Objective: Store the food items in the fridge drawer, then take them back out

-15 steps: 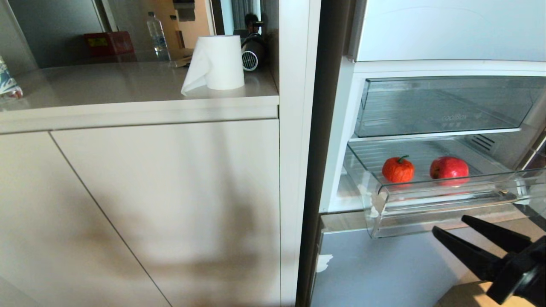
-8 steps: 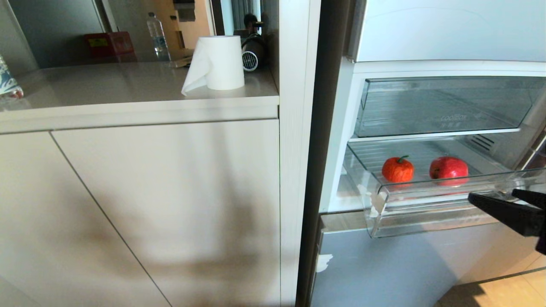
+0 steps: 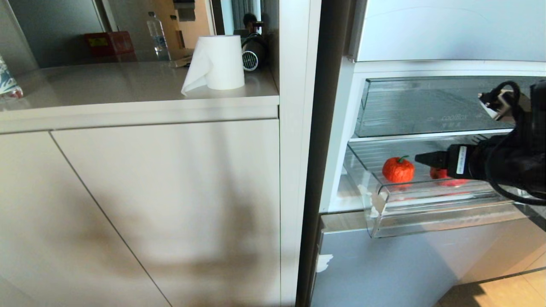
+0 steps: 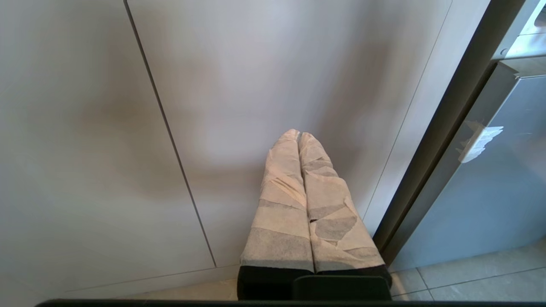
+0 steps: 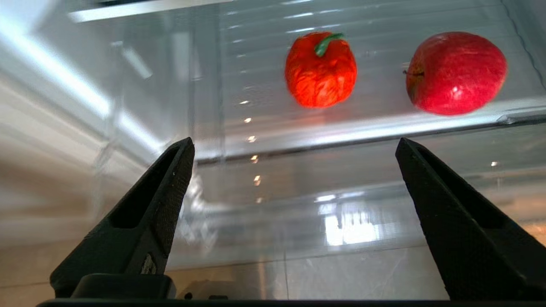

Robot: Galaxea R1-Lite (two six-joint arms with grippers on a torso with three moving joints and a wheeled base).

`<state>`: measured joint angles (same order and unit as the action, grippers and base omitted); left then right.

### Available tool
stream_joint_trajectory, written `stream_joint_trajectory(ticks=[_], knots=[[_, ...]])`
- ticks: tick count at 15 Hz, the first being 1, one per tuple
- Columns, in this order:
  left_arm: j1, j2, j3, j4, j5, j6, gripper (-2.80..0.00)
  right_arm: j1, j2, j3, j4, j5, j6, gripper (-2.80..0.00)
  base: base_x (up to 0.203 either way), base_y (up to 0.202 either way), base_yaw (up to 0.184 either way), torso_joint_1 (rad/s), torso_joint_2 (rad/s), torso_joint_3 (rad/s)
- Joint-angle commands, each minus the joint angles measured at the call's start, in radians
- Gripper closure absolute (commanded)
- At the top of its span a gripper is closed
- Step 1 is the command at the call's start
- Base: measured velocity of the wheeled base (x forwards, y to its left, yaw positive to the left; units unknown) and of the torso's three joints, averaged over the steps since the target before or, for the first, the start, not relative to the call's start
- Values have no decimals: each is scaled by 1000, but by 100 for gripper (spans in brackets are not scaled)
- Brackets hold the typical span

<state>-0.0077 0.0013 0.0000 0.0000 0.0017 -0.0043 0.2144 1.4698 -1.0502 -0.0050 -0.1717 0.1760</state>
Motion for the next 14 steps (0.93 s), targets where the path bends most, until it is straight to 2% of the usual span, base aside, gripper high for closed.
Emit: stream_joint_trajectory(ticks=[1,5,10,14], knots=[[0,0,0,0,0,0,0,-24,149,-90,38,2,-1,-280,0,0,0,0,0,0],[0,0,0,0,0,0,0,-48,236,-196,195,21,-18,-280,0,0,0,0,0,0],[0,0,0,0,0,0,0,-91,126,-230,423,90,-29,-280,0,0,0,0,0,0],[0,0,0,0,0,0,0,-115,78,-237,482,112,-39,-280,0,0,0,0,0,0]])
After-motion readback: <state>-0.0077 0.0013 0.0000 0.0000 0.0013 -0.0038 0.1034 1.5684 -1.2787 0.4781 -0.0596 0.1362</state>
